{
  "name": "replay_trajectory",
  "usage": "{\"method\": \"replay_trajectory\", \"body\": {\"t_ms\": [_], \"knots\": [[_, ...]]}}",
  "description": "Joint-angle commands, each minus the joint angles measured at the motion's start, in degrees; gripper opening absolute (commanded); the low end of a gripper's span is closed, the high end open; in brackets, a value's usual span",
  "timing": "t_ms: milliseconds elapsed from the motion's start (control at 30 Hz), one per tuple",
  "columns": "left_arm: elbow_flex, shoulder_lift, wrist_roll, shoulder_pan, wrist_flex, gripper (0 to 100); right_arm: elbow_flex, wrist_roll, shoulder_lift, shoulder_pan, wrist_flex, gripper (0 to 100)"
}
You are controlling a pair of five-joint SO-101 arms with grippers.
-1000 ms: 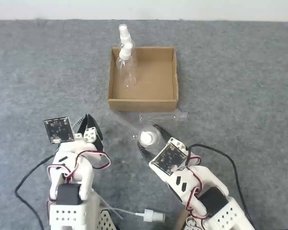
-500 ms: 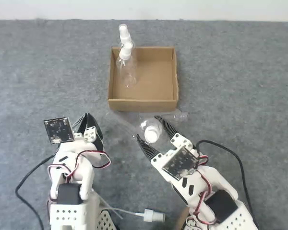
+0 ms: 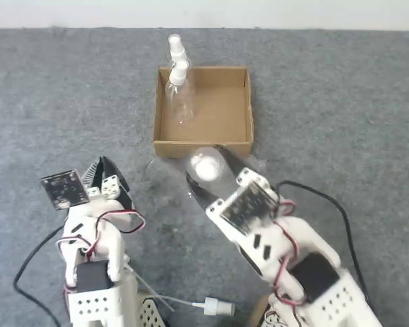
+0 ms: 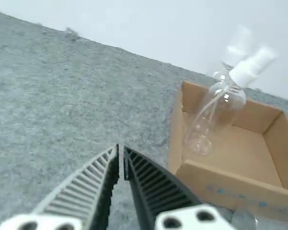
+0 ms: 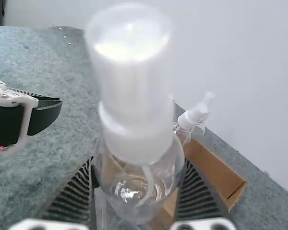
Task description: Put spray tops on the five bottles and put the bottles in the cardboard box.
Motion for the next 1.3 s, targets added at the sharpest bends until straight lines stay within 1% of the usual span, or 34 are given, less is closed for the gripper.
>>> {"method": "replay_trajectory", "body": {"t_ms": [0, 533, 867, 1033, 1067, 1200, 1267], "knots": [[-0.75, -0.79, -0.44, -1.41, -1.93, 1, -8.44, -0.18, 10.51, 0.66, -3.56, 0.6], [-0.75, -0.79, -0.44, -1.41, -1.93, 1, -24.53, -0.26, 41.27, 0.75, -15.87, 0.6], [-0.75, -0.79, -0.53, -1.41, -1.85, 1, -37.36, -0.79, 57.10, 4.35, -16.40, 0.6], [-0.75, -0.79, -0.53, -1.41, -1.85, 1, -41.76, -0.88, 63.34, 4.26, -16.48, 0.6], [-0.75, -0.79, -0.53, -1.41, -1.85, 1, -42.46, -1.58, 64.31, 4.26, -16.48, 0.6], [-0.75, -0.79, -0.53, -1.41, -1.76, 1, -45.54, -9.14, 67.91, 4.97, -16.48, 0.6], [-0.75, -0.79, -0.62, -1.41, -1.76, 1, -46.95, -11.52, 69.76, 5.58, -16.48, 0.6]]}}
